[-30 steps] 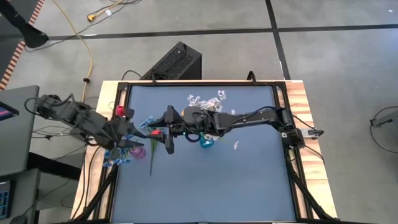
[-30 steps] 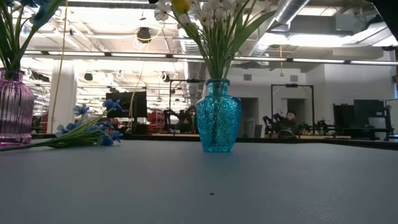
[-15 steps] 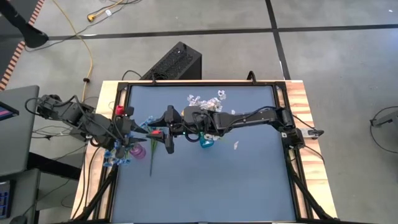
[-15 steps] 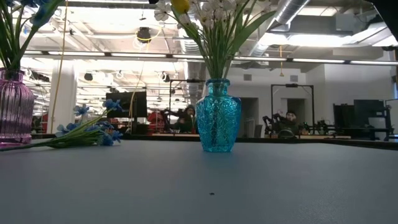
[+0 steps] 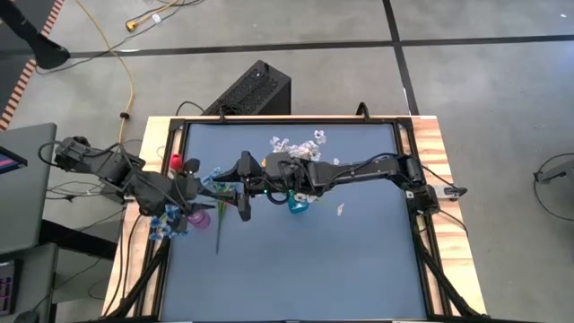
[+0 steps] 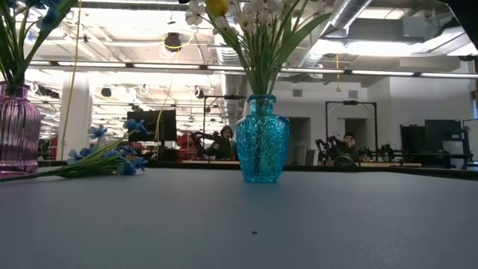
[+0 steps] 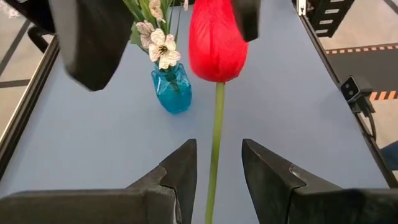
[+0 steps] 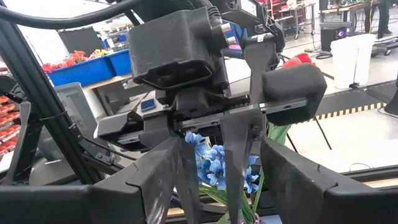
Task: Sort flowers into vase by color
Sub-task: Put the red tulip into the purple vase
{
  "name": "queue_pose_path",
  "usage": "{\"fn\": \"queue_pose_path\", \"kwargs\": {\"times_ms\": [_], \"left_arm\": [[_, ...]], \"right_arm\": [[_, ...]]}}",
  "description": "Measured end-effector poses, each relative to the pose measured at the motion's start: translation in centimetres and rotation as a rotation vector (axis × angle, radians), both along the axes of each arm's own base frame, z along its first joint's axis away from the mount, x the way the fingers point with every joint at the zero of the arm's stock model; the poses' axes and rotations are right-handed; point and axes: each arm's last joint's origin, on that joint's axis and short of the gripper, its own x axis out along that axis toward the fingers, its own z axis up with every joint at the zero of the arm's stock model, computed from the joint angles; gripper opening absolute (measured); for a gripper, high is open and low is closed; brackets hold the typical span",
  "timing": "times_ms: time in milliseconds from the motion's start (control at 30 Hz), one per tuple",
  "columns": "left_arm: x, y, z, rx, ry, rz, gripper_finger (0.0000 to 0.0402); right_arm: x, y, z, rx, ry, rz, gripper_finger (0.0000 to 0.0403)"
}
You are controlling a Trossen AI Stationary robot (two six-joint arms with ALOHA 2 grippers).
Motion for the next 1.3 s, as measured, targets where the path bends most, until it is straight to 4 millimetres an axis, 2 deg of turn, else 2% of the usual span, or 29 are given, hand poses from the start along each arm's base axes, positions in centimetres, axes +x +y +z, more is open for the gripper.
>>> {"fn": "queue_pose_path", "kwargs": {"times_ms": [167, 667, 1000, 1300], "left_arm": [[-0.02, 0.01, -0.04, 0.003, 0.005, 0.0, 0.0107], [-0.16, 0.05, -0.24, 0.008, 0.03, -0.005, 0.0006], [-0.69, 0.29, -0.86, 0.012, 0.111, 0.022, 0.0], [-0.9, 0.48, -0.86, 0.029, 0.108, 0.05, 0.0]], "right_arm": [[0.0, 0.02, 0.0, 0.0, 0.0, 0.0, 0.0256], [-0.01, 0.06, 0.01, -0.001, -0.001, 0.016, 0.0256], [-0.01, 0.06, 0.0, -0.001, 0.0, 0.016, 0.0256], [-0.01, 0.07, 0.0, -0.001, 0.0, 0.017, 0.0256]]}}
